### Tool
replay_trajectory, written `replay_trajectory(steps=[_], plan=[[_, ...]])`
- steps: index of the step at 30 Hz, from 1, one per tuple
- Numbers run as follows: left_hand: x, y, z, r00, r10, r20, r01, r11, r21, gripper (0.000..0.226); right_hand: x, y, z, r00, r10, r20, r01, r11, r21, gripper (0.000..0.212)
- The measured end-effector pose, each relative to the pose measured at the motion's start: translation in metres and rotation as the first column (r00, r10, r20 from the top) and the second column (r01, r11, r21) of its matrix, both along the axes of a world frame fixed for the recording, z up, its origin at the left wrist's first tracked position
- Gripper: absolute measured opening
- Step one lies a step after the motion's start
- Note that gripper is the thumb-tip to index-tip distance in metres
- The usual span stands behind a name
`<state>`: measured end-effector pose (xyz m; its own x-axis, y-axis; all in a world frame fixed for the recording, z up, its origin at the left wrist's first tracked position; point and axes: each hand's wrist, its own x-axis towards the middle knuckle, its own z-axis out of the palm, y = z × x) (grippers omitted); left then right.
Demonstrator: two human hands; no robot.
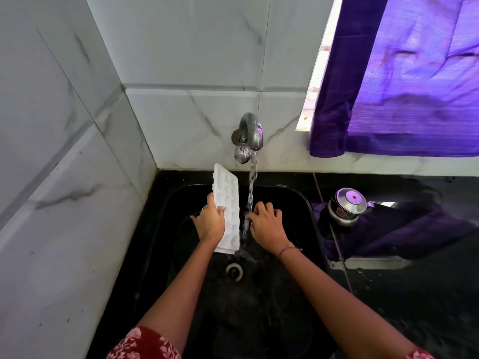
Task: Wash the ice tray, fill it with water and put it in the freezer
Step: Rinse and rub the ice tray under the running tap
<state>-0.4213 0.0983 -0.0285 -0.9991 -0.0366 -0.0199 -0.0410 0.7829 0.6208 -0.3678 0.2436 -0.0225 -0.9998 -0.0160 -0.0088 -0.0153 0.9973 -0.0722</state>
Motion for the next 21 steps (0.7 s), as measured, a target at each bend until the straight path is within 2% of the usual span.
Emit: replay_trajectory(steps=[4,6,8,11,17,21], plan=[[0.000,-0.005,-0.001,0.982,0.082,0.172,-0.130,0.949,0.286,0.037,-0.005,-0.001,0.002,0.998,-0.064,0.014,0.065,0.994,-0.092,0.033],[0.001,-0.005,-0.001,0.956,0.089,0.280,-0.222,0.842,0.492,0.035,-0.006,0.001,0.002,0.997,-0.070,0.011,0.071,0.987,-0.145,0.033],[0.002,-0.005,0.000,0.933,0.082,0.351,-0.292,0.741,0.604,0.037,-0.005,0.003,0.002,0.998,-0.065,0.016,0.066,0.981,-0.180,0.032],[0.000,-0.004,0.000,0.921,0.070,0.383,-0.325,0.683,0.655,0.041,-0.005,0.008,0.003,0.998,-0.069,-0.012,0.066,0.979,-0.192,0.028],[0.000,0.005,0.003,0.921,0.014,0.390,-0.310,0.633,0.710,0.038,-0.007,0.013,0.011,1.000,-0.012,0.024,0.016,0.982,-0.189,0.034],[-0.003,0.006,0.004,0.920,0.001,0.392,-0.311,0.611,0.728,0.037,-0.008,0.020,0.015,0.999,-0.034,-0.001,0.033,0.987,-0.159,0.038]])
